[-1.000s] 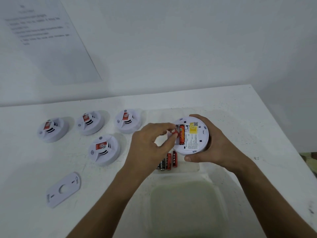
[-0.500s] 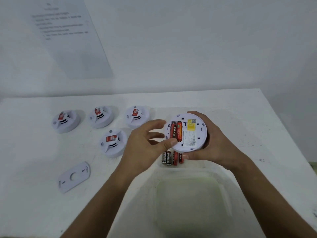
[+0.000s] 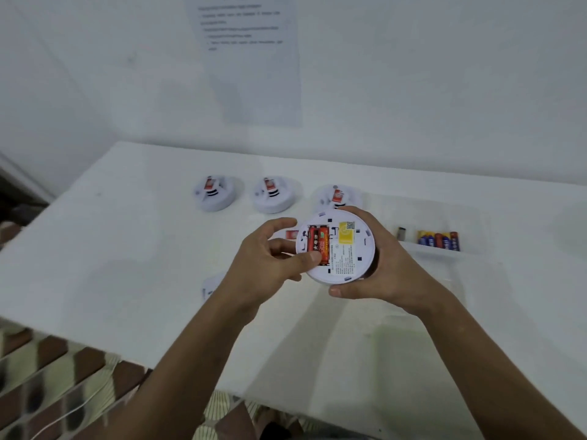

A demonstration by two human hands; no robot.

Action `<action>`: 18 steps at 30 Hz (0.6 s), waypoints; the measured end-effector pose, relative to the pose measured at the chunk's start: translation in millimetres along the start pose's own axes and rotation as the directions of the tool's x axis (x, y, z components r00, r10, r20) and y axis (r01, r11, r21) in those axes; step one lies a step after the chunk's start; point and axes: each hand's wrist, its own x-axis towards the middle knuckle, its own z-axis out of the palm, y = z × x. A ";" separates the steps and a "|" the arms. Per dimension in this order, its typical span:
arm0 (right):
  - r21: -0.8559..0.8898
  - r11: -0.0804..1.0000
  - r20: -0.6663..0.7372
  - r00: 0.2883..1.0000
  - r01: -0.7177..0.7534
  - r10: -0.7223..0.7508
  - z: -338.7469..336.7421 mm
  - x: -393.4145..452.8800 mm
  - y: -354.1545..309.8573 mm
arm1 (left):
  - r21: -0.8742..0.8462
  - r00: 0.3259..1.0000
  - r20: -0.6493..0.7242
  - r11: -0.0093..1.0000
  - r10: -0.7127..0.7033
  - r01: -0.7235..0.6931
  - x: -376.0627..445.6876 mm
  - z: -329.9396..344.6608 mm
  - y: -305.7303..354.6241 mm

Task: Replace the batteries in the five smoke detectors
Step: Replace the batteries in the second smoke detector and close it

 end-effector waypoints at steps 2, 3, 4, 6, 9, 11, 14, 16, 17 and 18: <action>0.010 1.000 0.016 1.000 -0.018 0.018 18.2 10.2 -0.2 | 0.064 1.000 0.003 0.998 0.011 -0.012 -2.3 -21.5 -3.2; 0.020 0.999 0.021 0.999 -0.029 0.028 27.2 14.3 0.4 | 0.096 1.000 0.006 0.995 0.020 -0.020 -3.6 -32.6 -5.7; 0.029 0.999 0.022 0.999 -0.038 0.037 35.3 17.9 1.3 | 0.123 1.000 0.001 0.992 0.030 -0.030 -4.8 -44.2 -8.9; 0.040 0.998 0.017 0.999 -0.052 0.052 49.6 22.9 2.6 | 0.168 0.998 -0.035 0.985 0.054 -0.047 -6.4 -69.0 -17.5; 0.030 0.997 -0.003 0.998 -0.069 0.069 66.0 25.5 3.3 | 0.294 0.993 -0.079 0.954 0.082 -0.056 -3.5 -106.6 -37.0; 0.017 0.997 -0.019 0.997 -0.080 0.080 75.4 24.8 2.9 | 0.415 0.993 -0.077 0.909 0.088 -0.049 1.9 -127.1 -54.7; 0.014 0.996 -0.041 0.995 -0.093 0.093 87.1 22.2 2.9 | 0.577 0.996 -0.034 0.815 0.085 -0.050 9.5 -144.9 -80.1; 0.015 0.996 -0.062 0.994 -0.090 0.091 94.6 19.7 2.1 | 0.683 0.999 0.036 0.729 0.038 -0.052 14.0 -150.4 -91.9; 0.009 0.996 -0.071 0.994 -0.086 0.086 98.2 18.7 1.4 | 0.733 0.997 0.070 0.678 0.008 -0.057 16.1 -151.5 -96.3; 0.000 0.997 -0.080 0.993 -0.082 0.082 101.8 17.9 1.2 | 0.778 0.995 0.102 0.624 -0.013 -0.071 17.9 -152.1 -100.0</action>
